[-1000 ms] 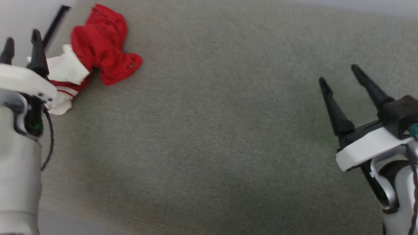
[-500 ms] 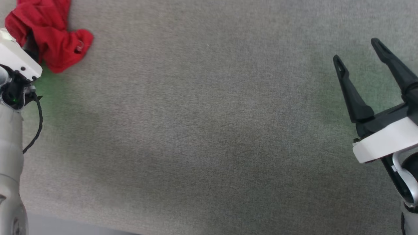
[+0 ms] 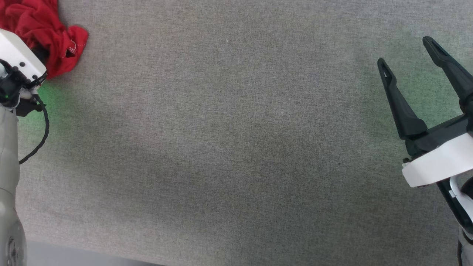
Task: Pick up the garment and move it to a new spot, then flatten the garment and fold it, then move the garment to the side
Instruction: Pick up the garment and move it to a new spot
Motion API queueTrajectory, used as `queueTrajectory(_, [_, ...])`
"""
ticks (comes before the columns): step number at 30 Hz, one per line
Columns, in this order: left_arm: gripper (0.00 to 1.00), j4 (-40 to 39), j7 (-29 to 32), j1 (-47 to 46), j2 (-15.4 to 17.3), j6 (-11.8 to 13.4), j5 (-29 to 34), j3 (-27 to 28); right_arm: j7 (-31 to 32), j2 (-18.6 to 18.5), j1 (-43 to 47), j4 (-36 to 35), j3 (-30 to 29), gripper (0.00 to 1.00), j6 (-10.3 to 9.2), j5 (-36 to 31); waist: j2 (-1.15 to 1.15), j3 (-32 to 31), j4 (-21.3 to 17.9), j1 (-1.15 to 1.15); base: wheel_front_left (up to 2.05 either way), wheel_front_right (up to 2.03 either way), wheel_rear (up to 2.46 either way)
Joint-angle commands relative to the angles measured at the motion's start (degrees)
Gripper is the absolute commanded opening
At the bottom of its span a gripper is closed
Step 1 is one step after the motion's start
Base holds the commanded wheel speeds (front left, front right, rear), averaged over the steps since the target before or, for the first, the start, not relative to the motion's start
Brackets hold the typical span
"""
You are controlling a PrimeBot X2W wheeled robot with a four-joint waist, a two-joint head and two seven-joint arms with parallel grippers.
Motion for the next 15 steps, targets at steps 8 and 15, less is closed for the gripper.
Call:
queueTrajectory(8, [0.00,0.85,-3.92,-1.01,1.41,-1.34,1.44,-2.08,-1.71,0.76,-0.47,1.79,-0.92,1.00,-0.04,0.35,0.00,-3.35,1.00,0.00,0.00,0.00,0.00])
queueTrajectory(15, [0.00,-2.89,-11.61,-2.62,5.14,-2.85,4.39,-5.50,-5.36,2.37,1.22,5.31,-2.14,1.00,-0.04,0.82,0.00,-9.50,1.44,0.00,0.00,0.00,0.00])
